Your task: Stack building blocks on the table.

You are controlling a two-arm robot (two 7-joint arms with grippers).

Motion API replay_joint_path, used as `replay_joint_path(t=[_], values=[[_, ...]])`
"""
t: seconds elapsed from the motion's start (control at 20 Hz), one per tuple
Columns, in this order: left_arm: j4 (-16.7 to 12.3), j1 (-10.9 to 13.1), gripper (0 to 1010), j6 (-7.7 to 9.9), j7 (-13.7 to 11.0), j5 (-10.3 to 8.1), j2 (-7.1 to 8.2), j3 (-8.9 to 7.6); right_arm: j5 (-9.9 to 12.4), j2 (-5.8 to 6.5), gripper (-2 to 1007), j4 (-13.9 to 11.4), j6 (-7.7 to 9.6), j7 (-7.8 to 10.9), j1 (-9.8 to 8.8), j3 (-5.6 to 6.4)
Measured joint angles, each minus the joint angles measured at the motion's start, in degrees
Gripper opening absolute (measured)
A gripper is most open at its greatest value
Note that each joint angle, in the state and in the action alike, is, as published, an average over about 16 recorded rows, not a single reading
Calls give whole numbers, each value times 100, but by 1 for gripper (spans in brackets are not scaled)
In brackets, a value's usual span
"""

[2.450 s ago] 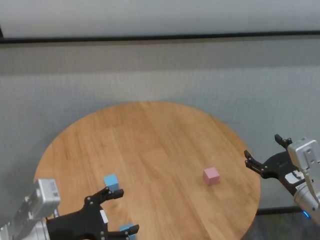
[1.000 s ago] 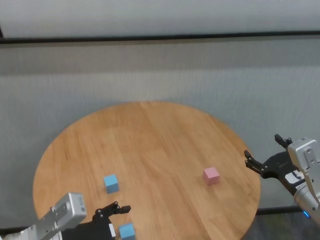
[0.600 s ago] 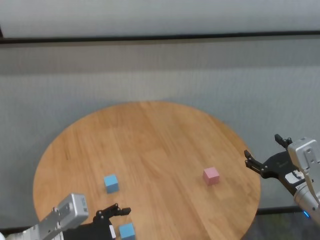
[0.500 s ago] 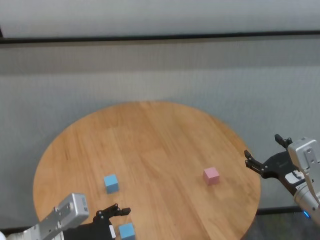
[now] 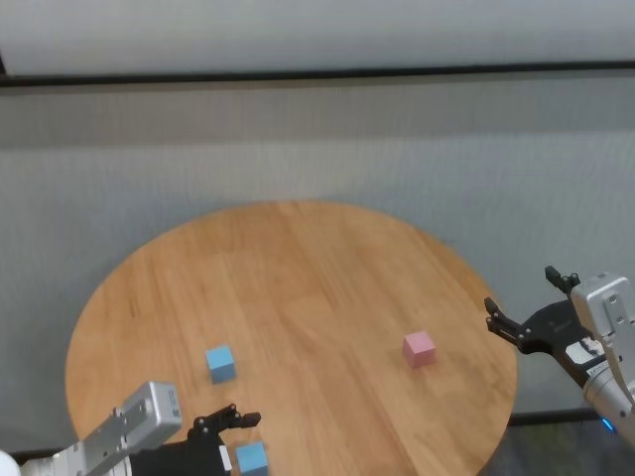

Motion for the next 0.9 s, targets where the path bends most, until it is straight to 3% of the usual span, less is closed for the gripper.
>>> replay_joint_path(t=[0.9], values=[[293,-167,1003,-11,-67,16,-91,79,0,0,1005,0,0,0,0,0]])
